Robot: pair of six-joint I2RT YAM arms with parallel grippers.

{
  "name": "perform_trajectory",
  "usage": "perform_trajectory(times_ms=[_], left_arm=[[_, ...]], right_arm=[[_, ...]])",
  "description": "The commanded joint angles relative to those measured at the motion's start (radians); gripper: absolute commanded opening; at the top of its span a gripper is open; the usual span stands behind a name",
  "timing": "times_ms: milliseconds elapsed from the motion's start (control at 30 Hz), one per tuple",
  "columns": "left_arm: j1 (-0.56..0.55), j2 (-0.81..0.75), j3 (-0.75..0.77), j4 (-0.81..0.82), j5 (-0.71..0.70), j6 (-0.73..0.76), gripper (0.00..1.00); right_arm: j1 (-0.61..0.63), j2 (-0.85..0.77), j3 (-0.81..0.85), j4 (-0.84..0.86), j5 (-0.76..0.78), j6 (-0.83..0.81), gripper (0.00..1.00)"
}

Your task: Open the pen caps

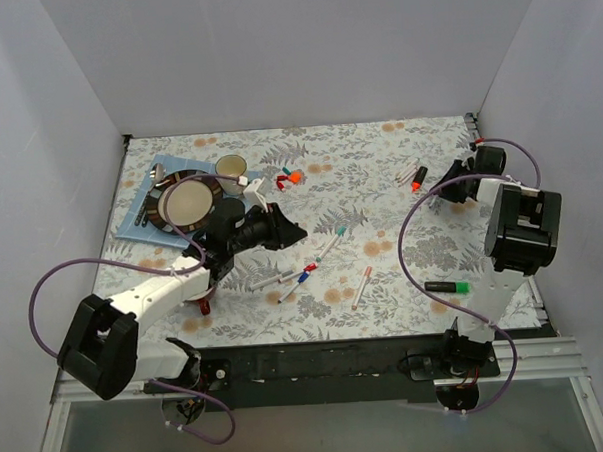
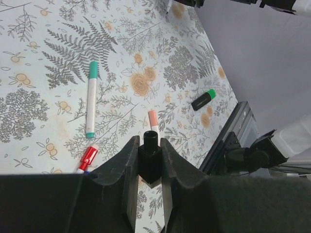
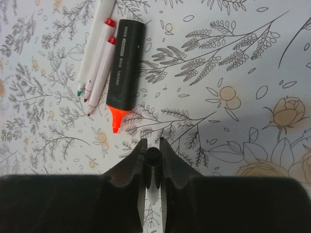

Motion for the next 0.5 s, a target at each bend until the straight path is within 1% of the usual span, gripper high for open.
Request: perform_trajectory(times_ms=[0, 33, 67, 167, 233, 300, 333, 367, 400, 467], left_arm=[[0.036, 0.012, 0.049, -0.015, 0.027, 0.02, 0.0], [0.043, 0.034, 0.054, -0.014, 0.026, 0.019, 0.0], [0.056, 0.046, 0.061, -0.011, 0.02, 0.016, 0.0], [0.076, 0.102, 0.084, 0.009, 0.003, 0.003, 0.0], [0.086, 0.149, 0.113, 0.011, -0.023, 0.0, 0.0], [0.096, 0.227, 0.175, -0.009, -0.058, 0.006, 0.0], [0.099, 0.254, 0.196, -0.018, -0.069, 0.01, 0.0], [0.1, 0.285, 0.224, -0.026, -0.081, 0.02, 0.0], [0.103, 0.342, 0.276, -0.053, -0.095, 0.031, 0.0], [0.103, 0.406, 0.342, -0.09, -0.157, 0.069, 0.0]], right_arm=[[-0.006, 0.063, 0.101, -0.061, -0.063, -0.027, 0.25], [-0.006, 0.071, 0.107, -0.065, -0.068, -0.027, 0.27], [-0.006, 0.076, 0.112, -0.067, -0.07, -0.024, 0.31], [-0.011, 0.088, 0.123, -0.061, -0.094, -0.007, 0.37], [-0.013, 0.091, 0.12, -0.058, -0.116, -0.001, 0.38], [-0.019, 0.088, 0.115, -0.044, -0.145, 0.005, 0.4], [-0.022, 0.087, 0.109, -0.041, -0.154, 0.005, 0.43], [-0.029, 0.084, 0.108, -0.039, -0.166, 0.01, 0.44], [-0.034, 0.077, 0.106, -0.041, -0.189, 0.014, 0.44], [-0.045, 0.062, 0.088, -0.036, -0.211, 0.016, 0.44]])
